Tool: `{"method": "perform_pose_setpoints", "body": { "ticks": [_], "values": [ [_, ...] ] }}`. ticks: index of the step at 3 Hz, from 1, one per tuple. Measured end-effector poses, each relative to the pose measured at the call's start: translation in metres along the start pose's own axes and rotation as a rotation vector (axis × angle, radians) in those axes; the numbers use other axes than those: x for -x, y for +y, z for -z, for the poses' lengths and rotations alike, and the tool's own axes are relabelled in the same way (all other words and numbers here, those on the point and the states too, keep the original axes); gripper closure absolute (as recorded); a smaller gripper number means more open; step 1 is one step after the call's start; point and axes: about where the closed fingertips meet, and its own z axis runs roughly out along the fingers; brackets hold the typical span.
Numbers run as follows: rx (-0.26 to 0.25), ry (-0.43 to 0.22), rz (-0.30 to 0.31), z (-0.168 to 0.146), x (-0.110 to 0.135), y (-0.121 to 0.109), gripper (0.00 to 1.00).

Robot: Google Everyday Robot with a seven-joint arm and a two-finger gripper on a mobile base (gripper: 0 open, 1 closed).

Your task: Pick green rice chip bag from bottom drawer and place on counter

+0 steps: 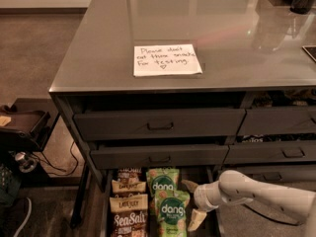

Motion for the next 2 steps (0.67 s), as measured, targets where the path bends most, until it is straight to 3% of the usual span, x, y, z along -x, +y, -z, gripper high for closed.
{"method": "perform_pose_setpoints", "body": {
  "ticks": [2],
  "values": [
    [0.037, -0.011, -0.052, -0.065, -0.060, -0.005, 0.00]
  ]
}}
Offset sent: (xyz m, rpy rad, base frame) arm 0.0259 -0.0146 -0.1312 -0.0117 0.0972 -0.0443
